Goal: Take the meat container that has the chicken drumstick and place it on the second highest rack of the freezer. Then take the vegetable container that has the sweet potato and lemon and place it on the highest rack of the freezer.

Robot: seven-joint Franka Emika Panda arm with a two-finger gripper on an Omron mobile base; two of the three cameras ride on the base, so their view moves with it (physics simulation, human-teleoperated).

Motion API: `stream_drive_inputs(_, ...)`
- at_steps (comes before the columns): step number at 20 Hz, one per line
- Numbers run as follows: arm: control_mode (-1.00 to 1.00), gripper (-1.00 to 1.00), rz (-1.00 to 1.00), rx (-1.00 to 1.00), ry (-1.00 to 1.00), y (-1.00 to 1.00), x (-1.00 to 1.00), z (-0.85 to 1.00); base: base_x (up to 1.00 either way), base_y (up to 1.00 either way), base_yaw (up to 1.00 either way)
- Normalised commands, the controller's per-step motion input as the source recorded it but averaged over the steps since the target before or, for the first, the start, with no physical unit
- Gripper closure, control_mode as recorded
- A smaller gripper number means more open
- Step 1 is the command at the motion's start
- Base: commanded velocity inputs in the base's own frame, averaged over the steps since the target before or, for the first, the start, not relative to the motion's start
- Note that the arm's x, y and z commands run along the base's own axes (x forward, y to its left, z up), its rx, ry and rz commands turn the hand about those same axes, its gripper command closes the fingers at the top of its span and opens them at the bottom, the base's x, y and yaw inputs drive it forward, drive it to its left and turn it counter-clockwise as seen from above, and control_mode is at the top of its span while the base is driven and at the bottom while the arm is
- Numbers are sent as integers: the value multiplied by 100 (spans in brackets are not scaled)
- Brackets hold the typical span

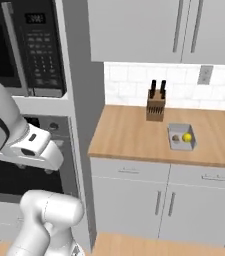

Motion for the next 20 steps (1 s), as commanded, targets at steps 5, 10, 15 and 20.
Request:
stream_drive_inputs(5, 100, -100, 0, 0, 0, 0, 0, 0, 85, -74, 2)
stream_drive_inputs(10, 100, -100, 0, 0, 0, 0, 0, 0, 57, -55, 1)
stream_drive_inputs(15, 100, -100, 0, 0, 0, 0, 0, 0, 12, -64, 0)
stream_drive_inputs(20, 100, -100, 0, 0, 0, 0, 0, 0, -1, -88, 0)
